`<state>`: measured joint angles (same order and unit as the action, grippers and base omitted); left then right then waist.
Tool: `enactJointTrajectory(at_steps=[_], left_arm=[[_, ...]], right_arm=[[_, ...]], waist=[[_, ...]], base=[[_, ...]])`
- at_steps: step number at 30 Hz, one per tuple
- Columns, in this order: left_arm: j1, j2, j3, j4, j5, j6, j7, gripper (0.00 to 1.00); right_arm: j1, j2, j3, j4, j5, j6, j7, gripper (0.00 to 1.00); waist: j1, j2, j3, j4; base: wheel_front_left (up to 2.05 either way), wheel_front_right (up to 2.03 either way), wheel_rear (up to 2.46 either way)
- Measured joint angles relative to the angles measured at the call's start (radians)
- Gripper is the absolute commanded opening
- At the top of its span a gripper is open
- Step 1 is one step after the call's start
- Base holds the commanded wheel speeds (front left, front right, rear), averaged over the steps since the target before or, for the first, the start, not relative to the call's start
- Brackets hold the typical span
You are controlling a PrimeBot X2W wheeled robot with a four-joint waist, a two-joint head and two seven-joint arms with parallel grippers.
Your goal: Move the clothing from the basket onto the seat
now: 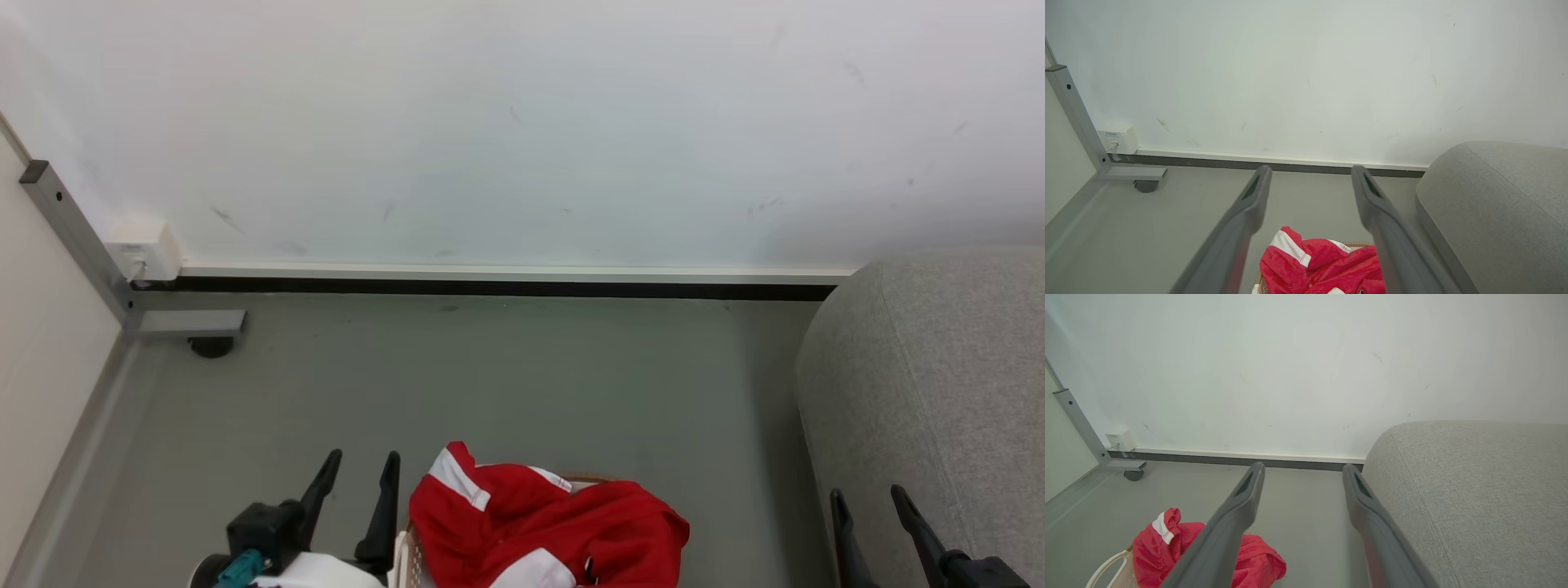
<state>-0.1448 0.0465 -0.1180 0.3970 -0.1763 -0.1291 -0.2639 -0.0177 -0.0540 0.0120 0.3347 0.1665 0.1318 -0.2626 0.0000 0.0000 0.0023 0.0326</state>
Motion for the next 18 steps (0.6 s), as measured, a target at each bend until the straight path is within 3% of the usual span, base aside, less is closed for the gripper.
enactJointTrajectory(at_steps=[10, 18], left_arm=[[0.001, 0.001, 0.022, 0.001, 0.0, -0.002, 0.0, 1.0], [-0.054, 0.003, -0.018, 0.026, 0.01, -0.002, 0.0, 1.0]], right_arm=[[-0.008, 0.002, -0.004, -0.001, 0.023, 0.0, 0.0, 1.0], [-0.085, 0.003, 0.009, -0.039, 0.065, 0.0, -0.002, 1.0]], waist=[[-0.0001, 0.0, 0.012, -0.026], [0.0, 0.0, 0.099, -0.077]], base=[[0.0, 0.0, 0.0], [0.0, 0.0, 0.0]])
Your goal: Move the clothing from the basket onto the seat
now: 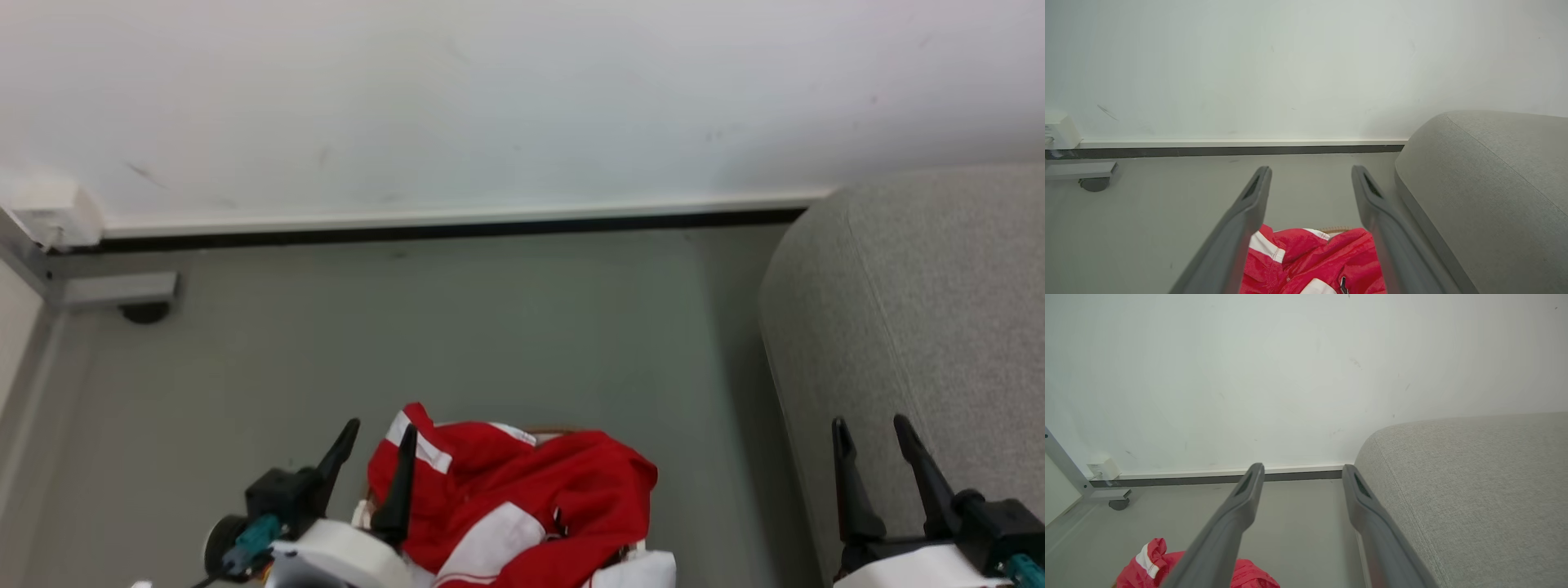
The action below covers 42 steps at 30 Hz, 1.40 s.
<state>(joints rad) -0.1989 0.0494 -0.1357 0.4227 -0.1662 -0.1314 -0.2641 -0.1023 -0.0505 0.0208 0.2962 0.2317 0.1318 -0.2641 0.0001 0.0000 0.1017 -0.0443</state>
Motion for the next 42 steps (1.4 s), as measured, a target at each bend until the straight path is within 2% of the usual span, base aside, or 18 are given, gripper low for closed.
enactJointTrajectory(at_steps=[7, 13, 21, 29, 36, 42], left_arm=[[-0.134, 0.0, -0.081, 0.117, 0.0, 0.0, 0.0, 1.0], [-0.277, -0.001, -0.168, 0.304, 0.001, 0.0, 0.003, 1.0], [-0.459, -0.002, -0.265, 0.541, 0.01, 0.0, 0.1, 1.0], [-0.573, -0.002, -0.36, 0.663, -0.032, 0.025, 0.167, 1.0], [-0.657, 0.002, -0.389, 0.773, -0.028, 0.044, 0.201, 1.0], [-0.711, 0.027, -0.405, 0.815, -0.018, 0.05, 0.202, 1.0]], right_arm=[[-0.039, 0.0, 0.009, -0.054, 0.015, 0.0, 0.0, 1.0], [-0.099, 0.0, 0.03, -0.095, 0.016, 0.0, 0.0, 1.0], [-0.169, 0.0, 0.104, -0.15, 0.027, 0.0, 0.0, 1.0], [-0.19, 0.0, 0.128, -0.22, 0.047, 0.0, 0.0, 1.0], [-0.213, 0.0, 0.154, -0.274, 0.073, 0.0, 0.0, 1.0], [-0.206, 0.0, 0.152, -0.314, 0.09, 0.0, 0.0, 1.0]], waist=[[0.0001, 0.0, 0.119, -0.037], [0.0002, 0.0, 0.229, -0.061], [0.0002, 0.0, 0.38, -0.09], [0.0002, 0.0, 0.518, -0.103], [0.0002, 0.0, 0.622, -0.121], [0.0001, 0.0, 0.697, -0.146]], base=[[0.0, 0.0, 0.0], [0.0, 0.0, 0.0], [0.0, 0.0, 0.0], [0.0, 0.0, 0.0], [0.0, 0.0, 0.0], [0.0, 0.0, 0.0]])
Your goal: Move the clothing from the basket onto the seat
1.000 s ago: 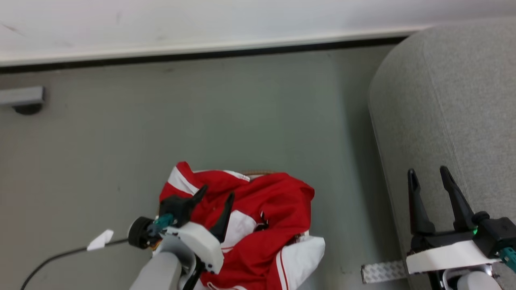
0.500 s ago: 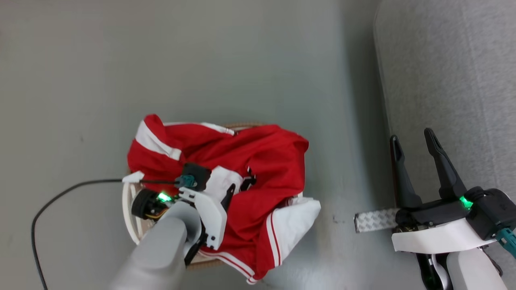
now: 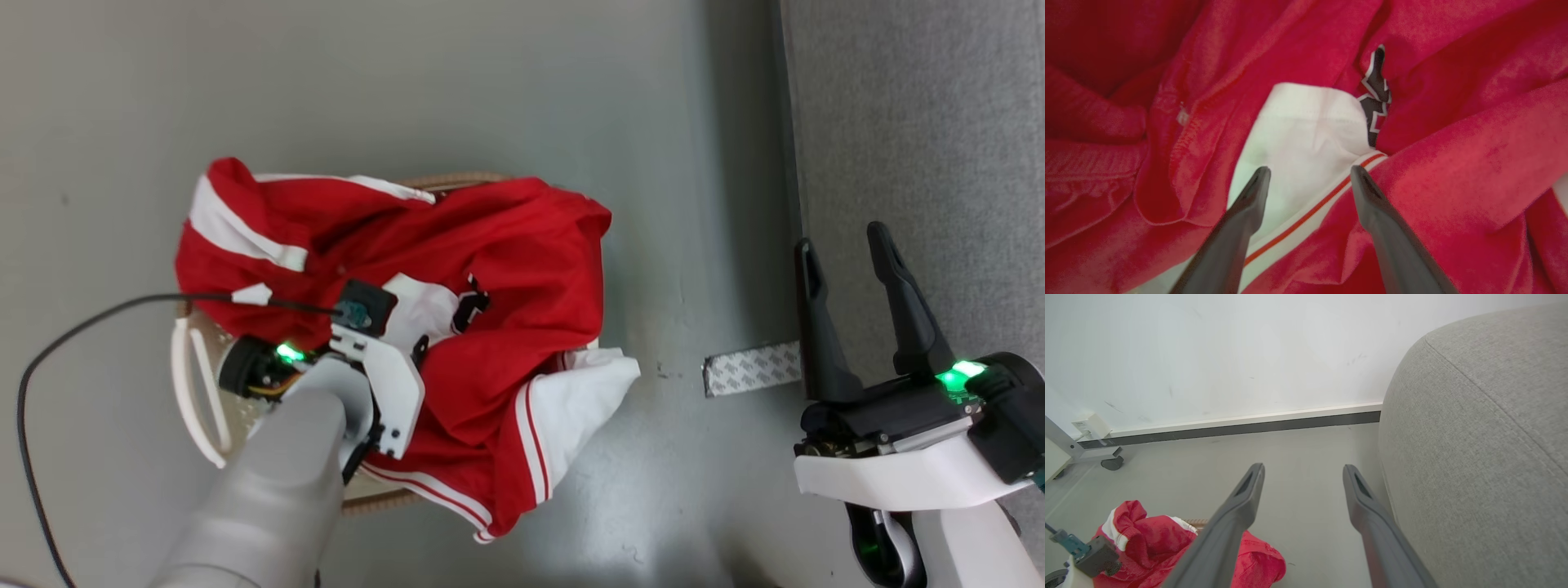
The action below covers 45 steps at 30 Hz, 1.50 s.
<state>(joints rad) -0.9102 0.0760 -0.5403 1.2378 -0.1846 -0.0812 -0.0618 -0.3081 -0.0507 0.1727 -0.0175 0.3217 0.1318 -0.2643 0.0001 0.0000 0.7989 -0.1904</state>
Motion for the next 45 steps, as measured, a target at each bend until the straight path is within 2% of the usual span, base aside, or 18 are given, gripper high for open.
enactJointTrajectory(at_steps=[15, 16, 17, 25, 32, 37, 45], left_arm=[[-0.095, 0.073, -0.03, 0.032, 0.015, 0.007, -0.001, 1.0], [-0.096, 0.074, -0.035, 0.033, 0.015, 0.002, -0.001, 0.65], [-0.096, 0.075, -0.042, 0.035, 0.016, 0.001, -0.001, 0.0], [-0.104, 0.051, -0.052, 0.037, 0.01, -0.014, -0.038, 0.0], [-0.04, 0.008, -0.038, 0.019, -0.037, -0.027, -0.143, 0.0], [0.037, -0.011, -0.035, -0.036, -0.088, -0.041, -0.186, 0.0], [0.146, -0.023, -0.034, -0.149, -0.159, -0.046, -0.198, 0.0]], right_arm=[[0.003, 0.0, 0.008, -0.041, 0.058, 0.0, 0.0, 1.0], [0.003, 0.0, 0.008, -0.041, 0.058, 0.0, 0.0, 1.0], [0.004, 0.0, 0.008, -0.042, 0.058, 0.0, 0.0, 1.0], [0.004, 0.0, -0.006, -0.052, 0.075, 0.0, 0.0, 1.0], [0.005, 0.0, -0.007, -0.027, 0.066, 0.0, 0.0, 1.0], [0.017, 0.001, -0.007, 0.004, 0.049, 0.0, 0.0, 1.0], [0.097, 0.001, -0.009, 0.063, 0.042, 0.0, 0.0, 1.0]], waist=[[-0.0001, 0.0, 0.131, -0.062], [-0.0001, 0.0, 0.135, -0.066], [0.0, 0.0, 0.138, -0.069], [0.0, 0.0001, 0.14, -0.064], [-0.0002, 0.0, 0.064, -0.039], [-0.0001, 0.0, -0.041, -0.003], [-0.0002, 0.0, -0.244, 0.041]], base=[[0.0, 0.0, 0.0], [0.0, 0.0, 0.0], [0.0, 0.0, 0.0], [0.0, 0.0, 0.0], [0.0, 0.0, 0.0], [0.0, 0.0, 0.0], [0.0, 0.0, 0.0]])
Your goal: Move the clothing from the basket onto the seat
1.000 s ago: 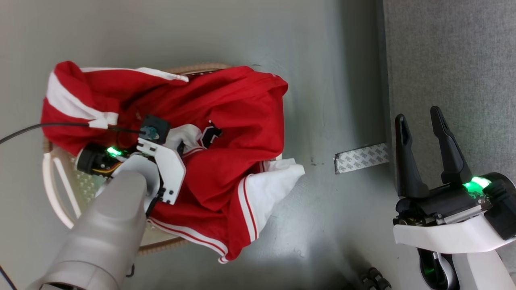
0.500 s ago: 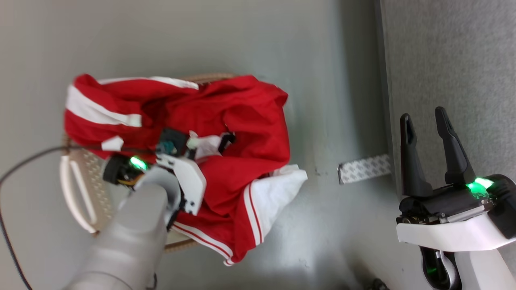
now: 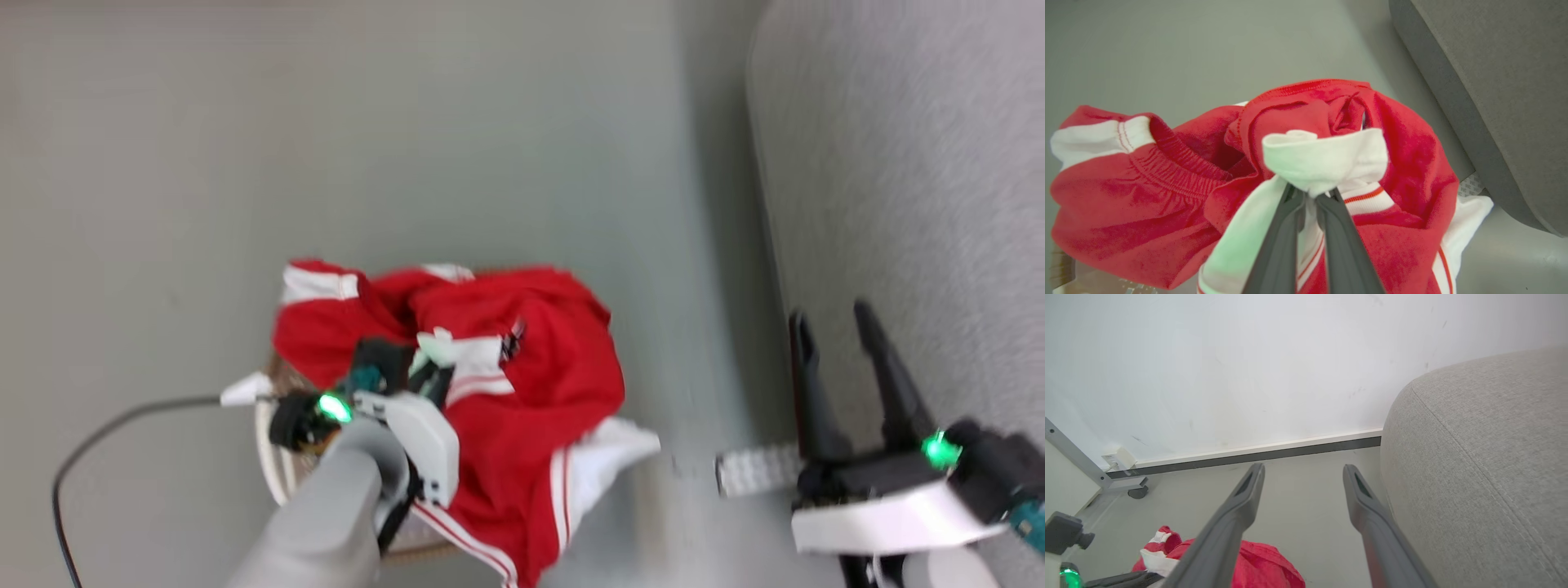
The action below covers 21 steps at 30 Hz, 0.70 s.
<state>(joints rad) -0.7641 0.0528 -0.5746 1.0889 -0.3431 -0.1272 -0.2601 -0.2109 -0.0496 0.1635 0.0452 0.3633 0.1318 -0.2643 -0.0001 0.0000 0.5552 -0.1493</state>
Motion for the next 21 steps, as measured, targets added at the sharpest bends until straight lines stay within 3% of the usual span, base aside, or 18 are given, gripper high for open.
enactJointTrajectory(at_steps=[9, 21], left_arm=[[0.114, 0.001, -0.048, -0.142, -0.08, -0.004, 0.042, 0.0], [0.232, 0.094, -0.051, -0.458, -0.119, 0.027, 0.151, 0.0]], right_arm=[[0.135, 0.0, -0.015, 0.052, 0.006, 0.0, 0.0, 1.0], [0.24, 0.0, -0.001, 0.064, -0.015, 0.0, 0.0, 1.0]], waist=[[-0.0002, 0.0, -0.258, 0.041], [-0.0003, 0.0, -0.502, 0.084]], base=[[0.0, 0.0, 0.0], [0.0, 0.0, 0.0]])
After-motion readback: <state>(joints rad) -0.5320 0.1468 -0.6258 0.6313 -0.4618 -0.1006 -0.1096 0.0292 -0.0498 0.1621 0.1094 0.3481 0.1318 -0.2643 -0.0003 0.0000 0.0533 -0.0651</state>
